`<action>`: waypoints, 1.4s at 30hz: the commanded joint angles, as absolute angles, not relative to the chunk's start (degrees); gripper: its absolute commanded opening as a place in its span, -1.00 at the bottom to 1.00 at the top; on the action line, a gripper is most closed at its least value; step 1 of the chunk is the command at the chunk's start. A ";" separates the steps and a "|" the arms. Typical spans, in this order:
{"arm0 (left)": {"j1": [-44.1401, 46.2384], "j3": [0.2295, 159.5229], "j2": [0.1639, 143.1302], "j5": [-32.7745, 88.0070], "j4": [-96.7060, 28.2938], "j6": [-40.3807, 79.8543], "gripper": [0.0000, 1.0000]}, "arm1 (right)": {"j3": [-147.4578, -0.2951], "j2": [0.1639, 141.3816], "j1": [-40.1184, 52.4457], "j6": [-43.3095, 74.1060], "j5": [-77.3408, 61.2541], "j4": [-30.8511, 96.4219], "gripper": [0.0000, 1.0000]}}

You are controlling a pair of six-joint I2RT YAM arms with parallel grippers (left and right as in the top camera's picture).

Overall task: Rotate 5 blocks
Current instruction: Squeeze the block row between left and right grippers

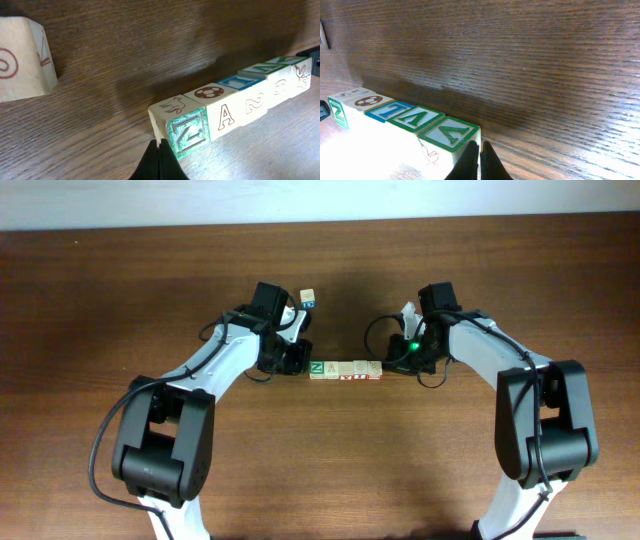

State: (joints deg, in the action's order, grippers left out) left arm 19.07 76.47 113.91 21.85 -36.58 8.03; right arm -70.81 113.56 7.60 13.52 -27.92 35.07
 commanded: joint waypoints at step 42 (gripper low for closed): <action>16.78 75.83 117.10 28.32 -36.56 12.84 -1.00 | -63.53 114.69 -1.15 8.67 -43.31 27.16 -0.88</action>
